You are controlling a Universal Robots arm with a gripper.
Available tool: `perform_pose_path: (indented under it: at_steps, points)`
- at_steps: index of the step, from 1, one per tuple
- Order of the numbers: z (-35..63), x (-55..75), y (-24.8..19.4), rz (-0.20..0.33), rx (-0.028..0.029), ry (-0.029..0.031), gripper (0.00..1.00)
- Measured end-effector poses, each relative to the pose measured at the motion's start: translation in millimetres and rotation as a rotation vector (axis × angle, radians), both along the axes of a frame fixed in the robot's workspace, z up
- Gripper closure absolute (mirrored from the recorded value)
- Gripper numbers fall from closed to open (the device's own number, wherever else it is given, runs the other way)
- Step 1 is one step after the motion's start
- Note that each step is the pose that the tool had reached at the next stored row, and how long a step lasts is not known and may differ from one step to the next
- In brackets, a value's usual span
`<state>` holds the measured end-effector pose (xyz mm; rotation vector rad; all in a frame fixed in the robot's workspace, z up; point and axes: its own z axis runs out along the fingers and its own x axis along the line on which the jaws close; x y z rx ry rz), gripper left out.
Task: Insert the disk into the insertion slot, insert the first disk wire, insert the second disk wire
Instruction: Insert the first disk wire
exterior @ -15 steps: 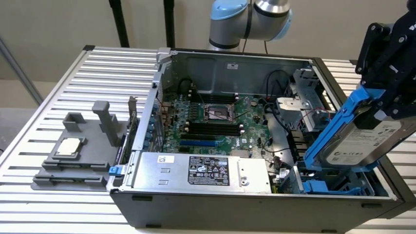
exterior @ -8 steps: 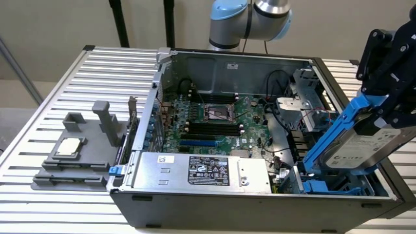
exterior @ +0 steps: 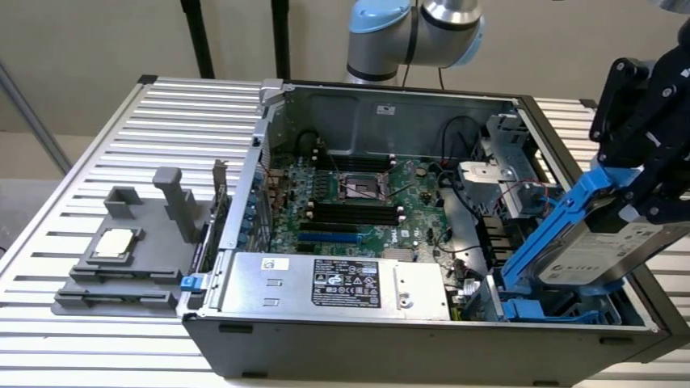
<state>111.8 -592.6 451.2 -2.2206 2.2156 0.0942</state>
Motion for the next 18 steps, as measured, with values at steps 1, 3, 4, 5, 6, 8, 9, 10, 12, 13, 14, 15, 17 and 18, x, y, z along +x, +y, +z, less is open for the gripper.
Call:
perform_pose_path:
  at_steps: [1,3,4,5,6,8,9,10,12,13,14,15,17,18]
  points:
    - [-0.7,-0.5,-0.1,0.002,0.0,0.0,0.68]
    - [-1.8,-1.1,0.0,0.008,0.0002,0.0,0.68]
    - [-2.1,-1.1,0.0,0.011,-0.0001,0.0,0.68]
    - [-2.3,-1.1,0.0,0.013,-0.0008,0.0,0.68]
    - [-2.5,-1.2,0.0,0.014,-0.0024,-0.0003,0.68]
    - [-3.3,-1.2,0.0,0.015,-0.0065,-0.0018,0.68]
    - [-3.7,-1.2,0.0,0.015,-0.0093,-0.0029,0.68]
    - [-4.4,-1.2,0.0,0.015,-0.0105,-0.0042,0.68]
    - [-6.2,-1.1,0.0,0.015,-0.0107,-0.0045,0.68]
    - [-7.0,-1.2,0.1,0.015,-0.0107,-0.0046,0.68]
    - [-7.7,-1.2,0.2,0.015,-0.0104,-0.0045,0.68]
    - [-8.1,-1.2,0.3,0.015,-0.0106,-0.0046,0.68]
    - [-9.1,-1.2,0.6,0.015,-0.0106,-0.0046,0.68]
    - [-9.6,-1.2,0.7,0.015,-0.0107,-0.0046,0.68]
